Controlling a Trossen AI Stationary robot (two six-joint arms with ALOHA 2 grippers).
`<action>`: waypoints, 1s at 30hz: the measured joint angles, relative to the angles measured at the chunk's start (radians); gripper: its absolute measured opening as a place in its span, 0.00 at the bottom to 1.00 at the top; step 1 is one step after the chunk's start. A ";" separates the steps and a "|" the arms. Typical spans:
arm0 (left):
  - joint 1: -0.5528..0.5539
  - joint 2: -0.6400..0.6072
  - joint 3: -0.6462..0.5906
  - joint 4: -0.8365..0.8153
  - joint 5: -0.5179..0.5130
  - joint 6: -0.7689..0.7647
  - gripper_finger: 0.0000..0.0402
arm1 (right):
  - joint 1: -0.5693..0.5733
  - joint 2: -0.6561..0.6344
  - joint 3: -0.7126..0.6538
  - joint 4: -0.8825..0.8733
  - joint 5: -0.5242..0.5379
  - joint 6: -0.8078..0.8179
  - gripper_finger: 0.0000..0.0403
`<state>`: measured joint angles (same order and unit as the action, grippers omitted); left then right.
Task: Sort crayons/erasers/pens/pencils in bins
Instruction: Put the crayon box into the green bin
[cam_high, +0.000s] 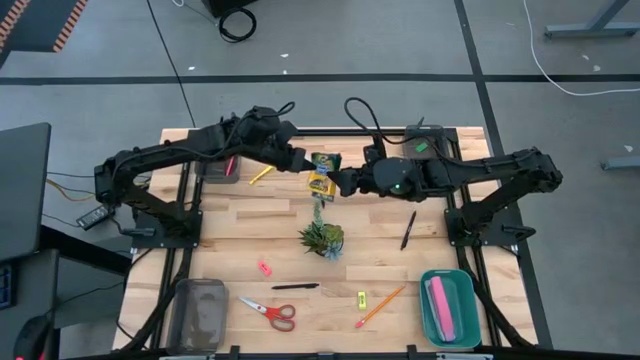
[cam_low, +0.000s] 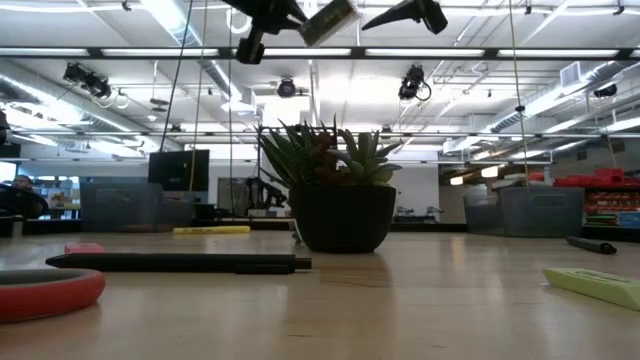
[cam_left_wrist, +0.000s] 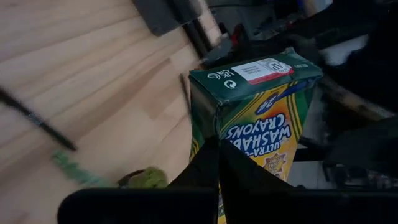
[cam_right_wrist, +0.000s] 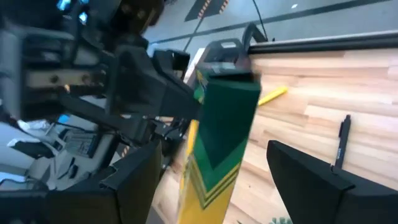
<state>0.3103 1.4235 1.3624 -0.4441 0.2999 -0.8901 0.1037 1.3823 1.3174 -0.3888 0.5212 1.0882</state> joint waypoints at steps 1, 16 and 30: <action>0.000 0.000 0.000 0.015 0.001 -0.009 0.02 | -0.003 0.000 0.000 -0.001 -0.008 0.000 0.74; -0.015 0.000 0.000 0.089 0.000 -0.043 0.02 | -0.010 0.000 0.000 0.008 0.009 -0.003 0.66; -0.026 0.001 0.000 0.091 -0.010 -0.038 0.02 | -0.017 0.000 0.000 0.015 0.010 0.010 0.29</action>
<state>0.2848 1.4242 1.3624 -0.3528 0.2895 -0.9280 0.0868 1.3823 1.3174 -0.3737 0.5314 1.0979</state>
